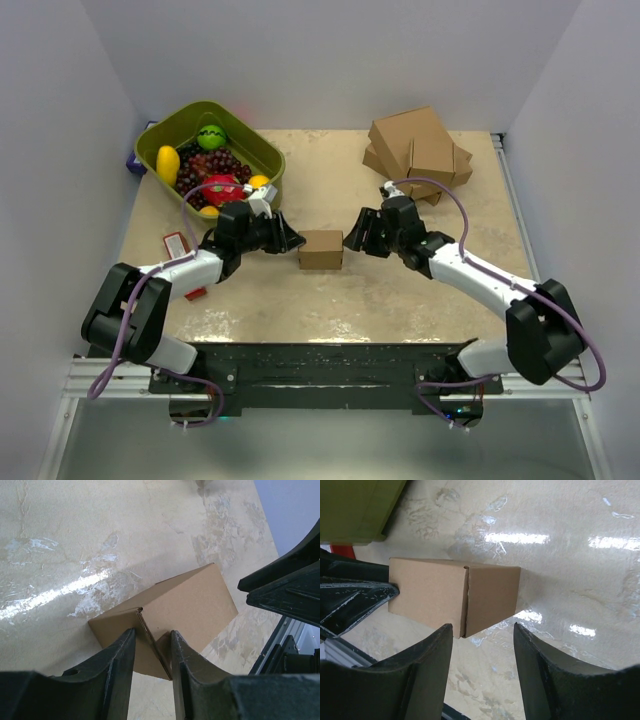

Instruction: Fold the paper box

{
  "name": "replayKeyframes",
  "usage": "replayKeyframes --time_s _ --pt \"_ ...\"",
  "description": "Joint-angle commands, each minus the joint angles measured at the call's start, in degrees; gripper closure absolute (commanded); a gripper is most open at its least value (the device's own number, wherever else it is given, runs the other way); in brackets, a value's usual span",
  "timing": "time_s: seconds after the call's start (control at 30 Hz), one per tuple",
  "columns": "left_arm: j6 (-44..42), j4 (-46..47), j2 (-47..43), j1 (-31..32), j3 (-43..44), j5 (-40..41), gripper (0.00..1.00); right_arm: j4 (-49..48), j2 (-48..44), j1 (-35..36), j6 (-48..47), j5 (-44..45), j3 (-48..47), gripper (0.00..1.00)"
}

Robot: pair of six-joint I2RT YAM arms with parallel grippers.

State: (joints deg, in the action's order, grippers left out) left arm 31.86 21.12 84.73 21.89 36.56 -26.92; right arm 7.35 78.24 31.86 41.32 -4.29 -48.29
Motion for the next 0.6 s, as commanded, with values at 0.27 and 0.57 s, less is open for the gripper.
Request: replayKeyframes --time_s 0.27,0.57 --pt "-3.56 -5.83 1.05 -0.18 0.27 3.10 0.63 -4.19 2.36 0.22 -0.72 -3.35 0.13 0.46" --pt "-3.64 -4.86 1.05 -0.18 -0.52 3.10 0.64 -2.44 7.01 0.22 -1.15 -0.63 0.83 0.55"
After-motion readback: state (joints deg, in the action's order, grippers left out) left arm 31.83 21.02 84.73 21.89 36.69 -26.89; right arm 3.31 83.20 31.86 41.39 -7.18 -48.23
